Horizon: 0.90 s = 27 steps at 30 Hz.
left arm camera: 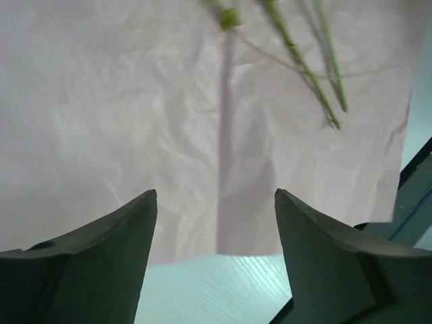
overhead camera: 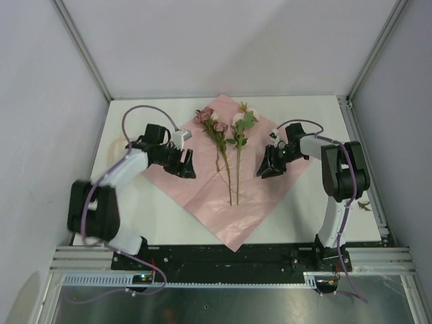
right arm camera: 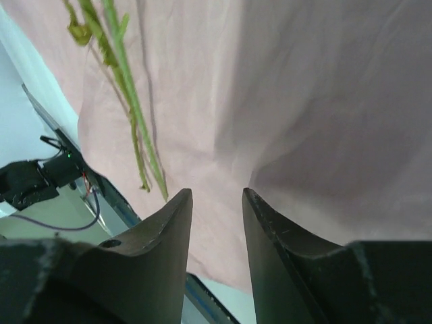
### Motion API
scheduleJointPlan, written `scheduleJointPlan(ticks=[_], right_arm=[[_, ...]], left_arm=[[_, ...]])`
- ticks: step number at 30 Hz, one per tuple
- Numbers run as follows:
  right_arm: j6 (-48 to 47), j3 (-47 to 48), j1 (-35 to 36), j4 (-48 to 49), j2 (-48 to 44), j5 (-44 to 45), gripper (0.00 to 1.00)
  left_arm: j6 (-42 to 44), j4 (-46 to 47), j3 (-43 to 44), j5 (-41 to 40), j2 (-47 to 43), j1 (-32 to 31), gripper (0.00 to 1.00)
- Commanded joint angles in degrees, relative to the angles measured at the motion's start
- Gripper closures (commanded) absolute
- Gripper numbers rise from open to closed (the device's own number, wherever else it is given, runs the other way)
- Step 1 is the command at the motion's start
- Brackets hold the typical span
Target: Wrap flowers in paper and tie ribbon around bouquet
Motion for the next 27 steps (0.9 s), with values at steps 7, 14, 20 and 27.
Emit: scheduleJointPlan(ticks=[7,14,20,27], right_arm=[[-5.86,-6.94,0.46,-6.7,-19.26,-3.99,0.58],[-7.48,-11.55,0.26,-7.26,-25.93,-3.68,0.58],[-7.46,-13.87,0.24,-6.59,-27.56,-3.37,0.58],[-7.04,-14.21,0.29,-5.94,-27.1,-3.56,0.58]], left_arm=[[18.18,2.05,-15.23,-18.03,-28.81,-42.51,0.26],[20.3,12.56,-16.96,-26.09,-20.6,-64.35,0.36],[24.98,18.03,-16.88,-28.8,-13.52,-69.63,0.41],[26.31,21.35,-16.98,-25.94,-8.97,-70.17,0.36]])
